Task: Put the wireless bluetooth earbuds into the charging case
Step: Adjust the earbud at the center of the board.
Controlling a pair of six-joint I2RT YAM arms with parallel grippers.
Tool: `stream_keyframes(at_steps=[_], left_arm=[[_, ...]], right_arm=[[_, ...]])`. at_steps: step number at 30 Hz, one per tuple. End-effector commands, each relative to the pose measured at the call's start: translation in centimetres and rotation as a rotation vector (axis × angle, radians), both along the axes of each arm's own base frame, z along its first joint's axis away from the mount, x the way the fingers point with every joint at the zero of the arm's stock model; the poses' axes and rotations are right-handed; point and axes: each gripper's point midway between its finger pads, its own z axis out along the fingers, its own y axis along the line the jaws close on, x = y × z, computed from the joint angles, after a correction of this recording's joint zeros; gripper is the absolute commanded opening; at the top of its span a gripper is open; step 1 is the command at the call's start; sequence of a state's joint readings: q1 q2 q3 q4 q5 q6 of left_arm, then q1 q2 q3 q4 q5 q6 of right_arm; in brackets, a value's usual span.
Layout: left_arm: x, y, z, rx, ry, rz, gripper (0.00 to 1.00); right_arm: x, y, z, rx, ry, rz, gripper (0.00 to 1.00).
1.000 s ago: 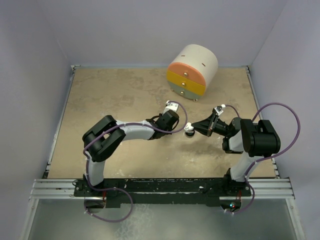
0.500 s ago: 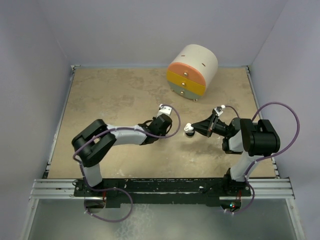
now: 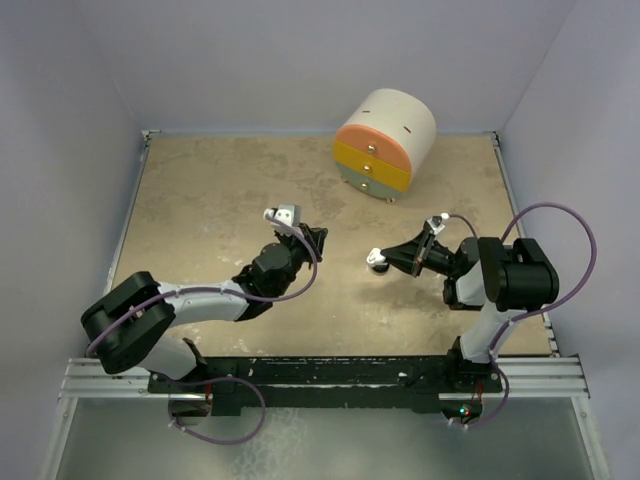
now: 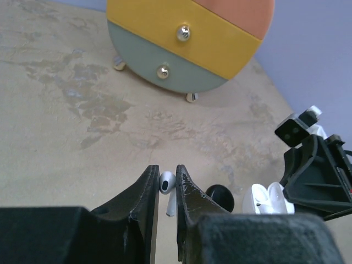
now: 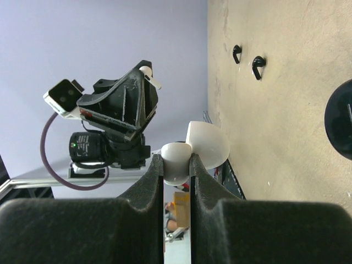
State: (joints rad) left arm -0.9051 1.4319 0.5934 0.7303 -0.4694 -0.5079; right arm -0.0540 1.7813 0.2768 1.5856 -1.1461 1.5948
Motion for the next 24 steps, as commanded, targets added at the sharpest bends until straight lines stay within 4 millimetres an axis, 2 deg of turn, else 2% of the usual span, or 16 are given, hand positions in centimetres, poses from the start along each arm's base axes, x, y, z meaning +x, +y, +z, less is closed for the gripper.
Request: stream_keyframes(at_steps=[1, 8, 17, 24], left_arm=[[-0.5, -0.3, 5.9, -0.307, -0.21, -0.037, 0.0], [-1.5, -2.0, 6.6, -0.379, -0.308, -0.143, 0.0], [-2.7, -2.0, 8.0, -0.431, -0.395, -0.205, 0.0], [-3.8, -3.1, 7.5, -0.398, -0.421, -0.258, 0.0]], right_arm=[[-2.8, 1.0, 8.2, -0.024, -0.823, -0.008, 0.0], [-3.0, 2.9, 8.6, 0.021, -0.837, 0.037, 0.0], [-3.4, 4.5, 8.7, 0.006, -0.954, 0.116, 0.0], [-3.4, 6.1, 8.2, 0.022, -0.983, 0.157, 0.0]])
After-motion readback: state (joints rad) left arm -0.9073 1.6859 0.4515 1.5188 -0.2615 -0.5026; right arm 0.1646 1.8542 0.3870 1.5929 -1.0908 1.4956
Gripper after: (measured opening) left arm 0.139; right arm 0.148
